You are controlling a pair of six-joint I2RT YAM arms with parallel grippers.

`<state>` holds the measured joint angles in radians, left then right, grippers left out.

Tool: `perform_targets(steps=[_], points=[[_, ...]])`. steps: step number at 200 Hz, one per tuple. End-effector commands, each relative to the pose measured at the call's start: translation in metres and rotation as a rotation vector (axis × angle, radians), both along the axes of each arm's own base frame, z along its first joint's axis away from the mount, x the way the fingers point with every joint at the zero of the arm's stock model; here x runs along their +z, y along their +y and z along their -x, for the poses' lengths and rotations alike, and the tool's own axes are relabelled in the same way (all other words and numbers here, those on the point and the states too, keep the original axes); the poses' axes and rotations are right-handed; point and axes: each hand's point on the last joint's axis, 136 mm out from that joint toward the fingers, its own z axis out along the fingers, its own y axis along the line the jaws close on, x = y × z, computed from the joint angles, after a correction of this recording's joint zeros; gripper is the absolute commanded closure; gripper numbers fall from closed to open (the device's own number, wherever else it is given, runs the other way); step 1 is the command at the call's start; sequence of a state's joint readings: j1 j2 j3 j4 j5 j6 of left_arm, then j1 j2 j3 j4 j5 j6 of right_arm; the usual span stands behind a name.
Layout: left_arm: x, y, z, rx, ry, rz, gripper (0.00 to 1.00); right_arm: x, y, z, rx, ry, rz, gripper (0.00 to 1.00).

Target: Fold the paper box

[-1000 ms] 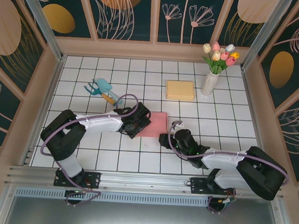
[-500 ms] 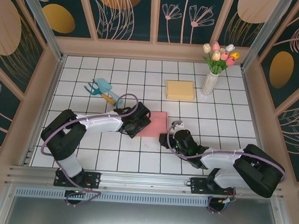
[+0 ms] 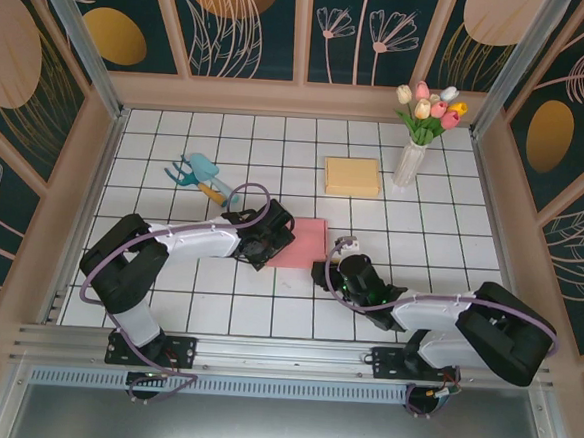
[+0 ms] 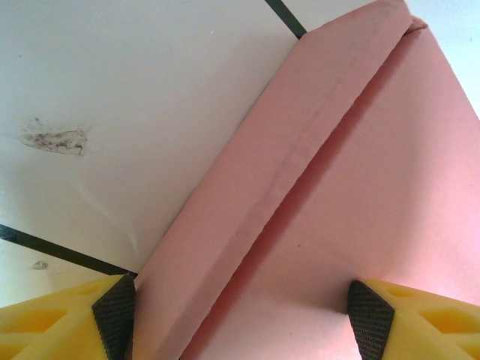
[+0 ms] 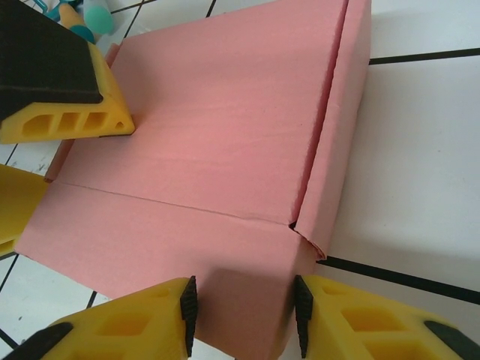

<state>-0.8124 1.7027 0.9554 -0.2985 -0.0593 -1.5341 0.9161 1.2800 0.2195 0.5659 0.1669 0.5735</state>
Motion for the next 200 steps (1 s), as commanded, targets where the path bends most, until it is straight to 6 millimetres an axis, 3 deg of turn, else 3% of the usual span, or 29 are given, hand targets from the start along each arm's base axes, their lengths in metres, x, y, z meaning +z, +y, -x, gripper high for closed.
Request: perform_targets(steps=[1, 200], points=[[-0.048, 0.048, 0.034, 0.009, 0.168, -0.206, 0.24, -0.007, -0.001, -0.001, 0.002, -0.009, 0.034, 0.59], [-0.051, 0.05, 0.036, 0.006, 0.171, -0.212, 0.24, -0.025, -0.013, -0.006, -0.035, -0.117, 0.167, 0.61]])
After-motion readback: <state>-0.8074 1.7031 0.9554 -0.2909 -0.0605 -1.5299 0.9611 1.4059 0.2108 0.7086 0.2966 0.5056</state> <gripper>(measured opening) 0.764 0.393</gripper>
